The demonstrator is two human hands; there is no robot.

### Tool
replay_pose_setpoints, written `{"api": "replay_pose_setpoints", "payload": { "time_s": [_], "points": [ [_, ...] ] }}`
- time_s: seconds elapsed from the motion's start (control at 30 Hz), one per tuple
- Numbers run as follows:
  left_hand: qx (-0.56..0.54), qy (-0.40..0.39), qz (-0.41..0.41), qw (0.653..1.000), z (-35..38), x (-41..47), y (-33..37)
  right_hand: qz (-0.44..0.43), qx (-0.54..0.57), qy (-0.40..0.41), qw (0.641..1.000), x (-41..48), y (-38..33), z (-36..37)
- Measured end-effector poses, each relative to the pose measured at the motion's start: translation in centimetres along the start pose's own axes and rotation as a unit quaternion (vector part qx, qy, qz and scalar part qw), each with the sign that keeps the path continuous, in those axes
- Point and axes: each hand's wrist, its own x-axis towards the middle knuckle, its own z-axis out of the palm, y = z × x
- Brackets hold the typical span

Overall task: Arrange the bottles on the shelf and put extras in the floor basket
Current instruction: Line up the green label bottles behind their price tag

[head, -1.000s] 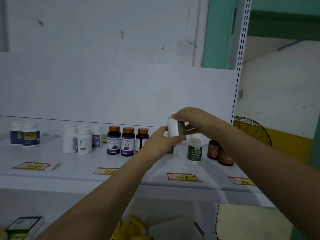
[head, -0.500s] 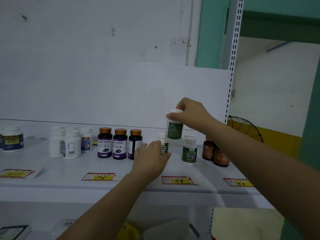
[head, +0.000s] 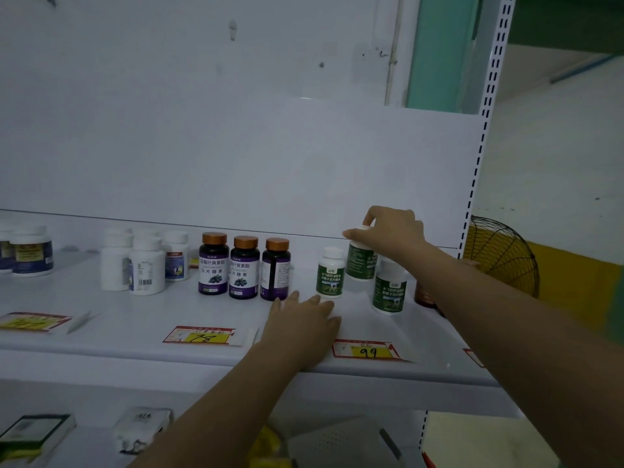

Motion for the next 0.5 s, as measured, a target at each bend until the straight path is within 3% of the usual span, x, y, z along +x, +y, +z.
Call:
{"api": "replay_pose_setpoints", "payload": {
  "time_s": [0.5],
  "points": [
    [-0.029,-0.039,-0.015,0.999,0.2,0.2,-0.1,-0.044,-0.199,-0.022,0.979,0.0,0.5,4.1]
  ]
}}
